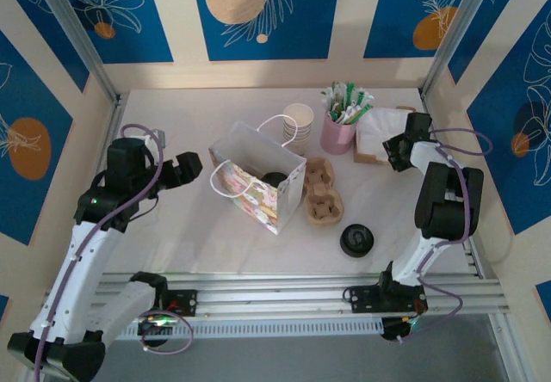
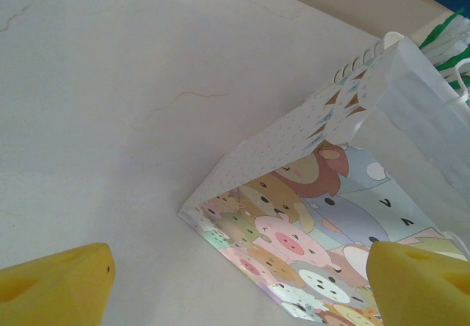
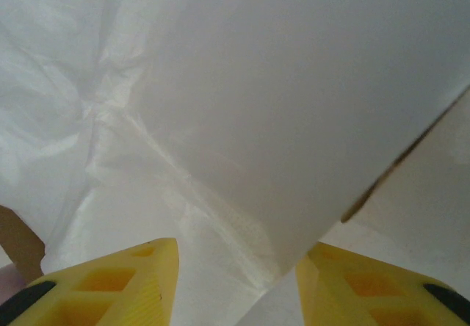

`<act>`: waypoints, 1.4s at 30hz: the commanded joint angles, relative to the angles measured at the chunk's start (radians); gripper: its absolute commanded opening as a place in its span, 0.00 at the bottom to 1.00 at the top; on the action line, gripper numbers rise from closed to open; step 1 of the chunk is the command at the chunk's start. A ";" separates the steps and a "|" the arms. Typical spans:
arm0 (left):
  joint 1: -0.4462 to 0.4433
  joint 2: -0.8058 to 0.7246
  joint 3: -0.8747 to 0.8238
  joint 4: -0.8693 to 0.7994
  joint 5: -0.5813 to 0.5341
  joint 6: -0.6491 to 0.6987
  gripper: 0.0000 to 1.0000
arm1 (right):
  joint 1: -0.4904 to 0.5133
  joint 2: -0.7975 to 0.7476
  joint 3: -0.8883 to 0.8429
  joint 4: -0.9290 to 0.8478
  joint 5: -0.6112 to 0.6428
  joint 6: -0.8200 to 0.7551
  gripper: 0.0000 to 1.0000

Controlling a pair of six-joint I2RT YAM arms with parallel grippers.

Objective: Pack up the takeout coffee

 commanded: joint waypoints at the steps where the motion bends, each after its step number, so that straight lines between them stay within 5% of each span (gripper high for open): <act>1: -0.011 -0.009 -0.003 -0.002 -0.013 0.007 0.89 | 0.001 0.013 -0.013 0.028 0.026 0.018 0.46; 5: -0.011 -0.011 0.008 -0.012 -0.030 0.016 0.89 | -0.006 0.016 -0.028 0.051 0.021 0.036 0.41; 9: -0.012 -0.010 0.018 -0.014 -0.029 0.031 0.89 | -0.004 -0.001 -0.040 0.068 0.022 0.029 0.21; 16: -0.011 0.008 0.096 -0.089 -0.145 0.186 0.93 | 0.000 -0.130 -0.043 0.038 -0.015 -0.049 0.01; 25: -0.011 0.007 0.153 -0.032 -0.175 0.359 0.96 | 0.052 -0.498 -0.012 -0.106 -0.023 -0.276 0.00; 35: -0.014 -0.087 0.076 0.229 0.256 0.616 0.92 | 0.167 -0.841 0.134 -0.338 -0.235 -0.519 0.00; 42: -0.037 -0.126 0.026 0.379 0.400 0.679 0.95 | 0.236 -0.934 0.219 -0.416 -0.494 -0.606 0.00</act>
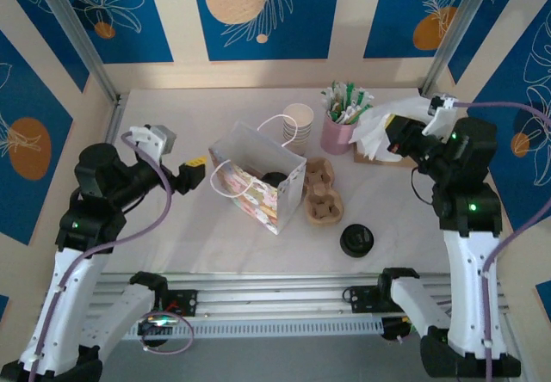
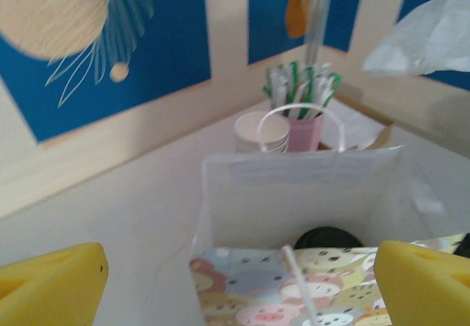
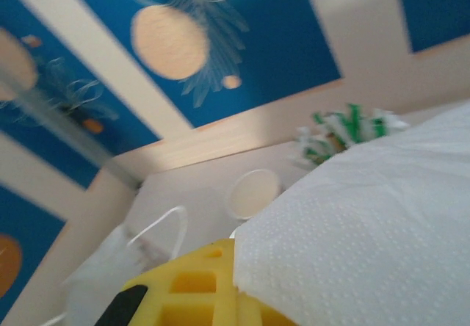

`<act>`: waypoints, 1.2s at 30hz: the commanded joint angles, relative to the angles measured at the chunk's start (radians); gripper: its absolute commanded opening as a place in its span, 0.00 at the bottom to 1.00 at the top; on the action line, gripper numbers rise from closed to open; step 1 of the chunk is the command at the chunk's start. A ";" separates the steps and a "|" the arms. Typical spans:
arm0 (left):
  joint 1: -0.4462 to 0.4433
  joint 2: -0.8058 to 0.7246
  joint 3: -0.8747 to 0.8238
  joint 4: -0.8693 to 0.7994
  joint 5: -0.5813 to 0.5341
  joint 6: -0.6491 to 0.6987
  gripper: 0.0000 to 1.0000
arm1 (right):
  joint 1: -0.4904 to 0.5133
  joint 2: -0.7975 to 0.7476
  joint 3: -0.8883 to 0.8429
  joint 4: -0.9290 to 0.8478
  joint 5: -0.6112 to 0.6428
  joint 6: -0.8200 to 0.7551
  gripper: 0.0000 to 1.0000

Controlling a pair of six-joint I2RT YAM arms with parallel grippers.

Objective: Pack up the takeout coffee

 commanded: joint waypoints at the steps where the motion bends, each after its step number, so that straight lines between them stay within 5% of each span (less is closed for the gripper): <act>1: -0.016 0.005 -0.007 0.122 0.146 0.056 0.95 | 0.054 -0.001 0.036 -0.058 -0.191 -0.076 0.00; 3: -0.023 0.022 0.005 0.132 0.176 0.055 0.97 | 0.118 0.011 0.057 -0.053 -0.246 -0.102 0.00; 16: -0.111 0.063 0.023 0.173 0.280 0.130 0.97 | 0.598 0.195 0.232 -0.012 -0.115 -0.256 0.00; 30: -0.247 0.120 0.012 0.288 0.091 0.348 0.99 | 0.902 0.365 0.387 -0.017 -0.094 -0.366 0.00; 36: -0.278 0.123 0.005 0.299 0.121 0.366 0.99 | 0.972 0.433 0.431 -0.010 -0.080 -0.391 0.00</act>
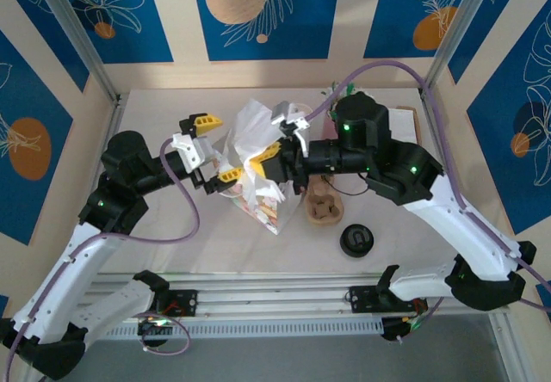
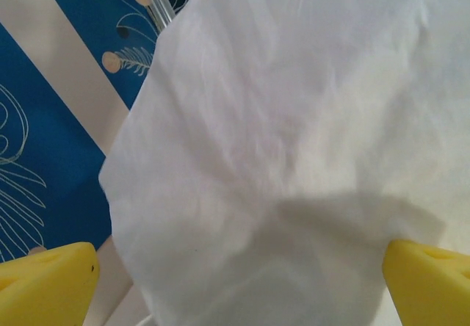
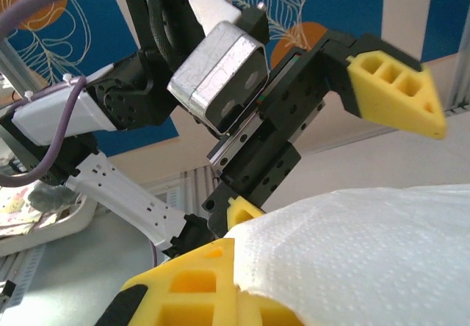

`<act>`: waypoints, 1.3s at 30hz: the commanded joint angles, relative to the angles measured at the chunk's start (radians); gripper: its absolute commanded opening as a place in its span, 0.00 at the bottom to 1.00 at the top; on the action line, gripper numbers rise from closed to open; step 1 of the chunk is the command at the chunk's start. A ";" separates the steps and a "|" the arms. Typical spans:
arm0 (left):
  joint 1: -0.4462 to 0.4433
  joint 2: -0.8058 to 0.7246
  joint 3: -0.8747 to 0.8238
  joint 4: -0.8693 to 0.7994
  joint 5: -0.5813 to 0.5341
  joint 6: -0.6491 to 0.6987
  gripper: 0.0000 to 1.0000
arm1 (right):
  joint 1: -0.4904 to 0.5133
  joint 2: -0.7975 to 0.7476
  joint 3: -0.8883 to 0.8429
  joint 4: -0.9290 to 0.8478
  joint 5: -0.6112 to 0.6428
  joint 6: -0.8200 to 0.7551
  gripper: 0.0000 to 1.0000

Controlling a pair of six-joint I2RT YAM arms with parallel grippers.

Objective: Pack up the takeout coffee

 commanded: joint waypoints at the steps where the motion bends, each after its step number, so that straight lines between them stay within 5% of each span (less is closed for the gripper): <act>1: -0.035 -0.008 -0.012 0.042 0.004 0.043 0.99 | 0.031 0.025 0.047 0.009 0.024 -0.033 0.00; 9: -0.059 -0.028 -0.055 0.061 -0.013 0.082 0.96 | 0.054 0.088 0.121 -0.031 0.005 -0.037 0.00; 18: -0.060 -0.028 -0.063 0.094 0.025 0.050 0.75 | 0.082 0.071 0.096 -0.028 -0.031 -0.028 0.00; 23: -0.059 -0.058 -0.098 0.205 -0.018 -0.007 0.52 | 0.082 0.033 0.029 0.010 0.014 -0.009 0.00; 29: -0.059 -0.074 -0.116 0.275 -0.106 -0.048 0.11 | 0.082 -0.041 -0.126 0.112 0.087 0.040 0.04; 31: -0.061 -0.073 -0.121 0.294 -0.125 -0.053 0.08 | 0.083 -0.053 -0.145 0.111 0.117 0.052 0.11; 39: -0.059 -0.030 -0.130 0.274 -0.289 0.177 0.00 | -0.003 -0.161 -0.251 0.183 0.281 0.233 0.72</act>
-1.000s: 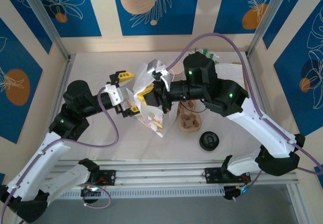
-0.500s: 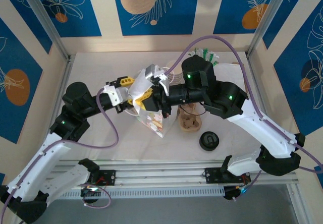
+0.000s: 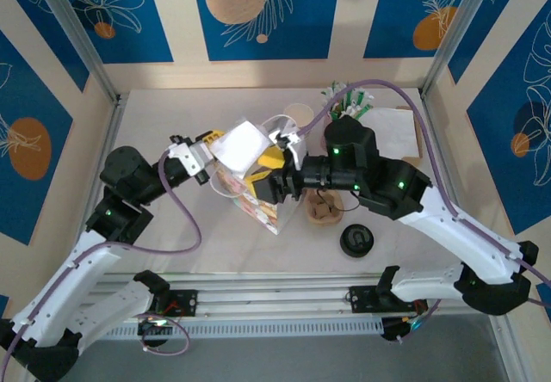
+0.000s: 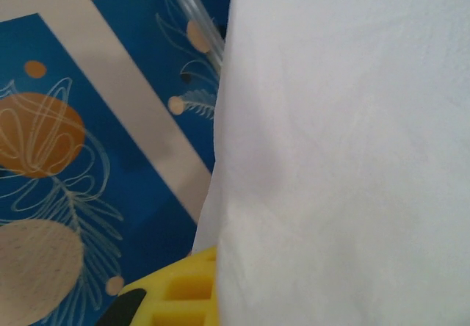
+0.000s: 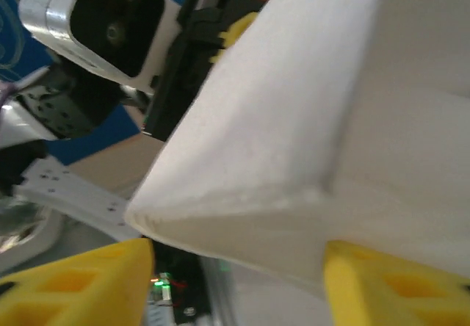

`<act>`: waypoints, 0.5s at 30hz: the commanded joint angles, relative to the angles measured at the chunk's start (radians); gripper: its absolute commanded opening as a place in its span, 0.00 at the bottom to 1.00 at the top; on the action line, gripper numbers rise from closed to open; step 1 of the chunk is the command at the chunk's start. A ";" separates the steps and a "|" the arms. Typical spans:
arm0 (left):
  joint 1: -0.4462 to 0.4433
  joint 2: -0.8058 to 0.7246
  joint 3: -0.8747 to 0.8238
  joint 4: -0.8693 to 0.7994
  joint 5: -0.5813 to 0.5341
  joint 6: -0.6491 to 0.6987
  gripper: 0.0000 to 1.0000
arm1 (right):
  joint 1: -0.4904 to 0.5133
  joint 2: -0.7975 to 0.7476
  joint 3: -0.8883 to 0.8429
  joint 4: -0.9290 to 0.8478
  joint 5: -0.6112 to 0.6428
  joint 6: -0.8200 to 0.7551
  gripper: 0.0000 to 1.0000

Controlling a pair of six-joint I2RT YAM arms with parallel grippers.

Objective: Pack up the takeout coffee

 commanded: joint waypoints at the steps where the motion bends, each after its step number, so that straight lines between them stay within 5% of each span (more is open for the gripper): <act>1: -0.006 0.031 0.001 0.009 -0.137 0.146 0.00 | -0.059 -0.072 -0.035 0.081 0.044 0.136 0.77; 6: -0.005 0.056 -0.005 0.078 -0.237 0.238 0.00 | -0.151 -0.108 -0.066 0.154 -0.029 0.334 0.99; 15: -0.006 0.043 0.021 0.120 -0.032 0.064 0.00 | -0.197 0.023 0.038 0.109 -0.039 0.441 1.00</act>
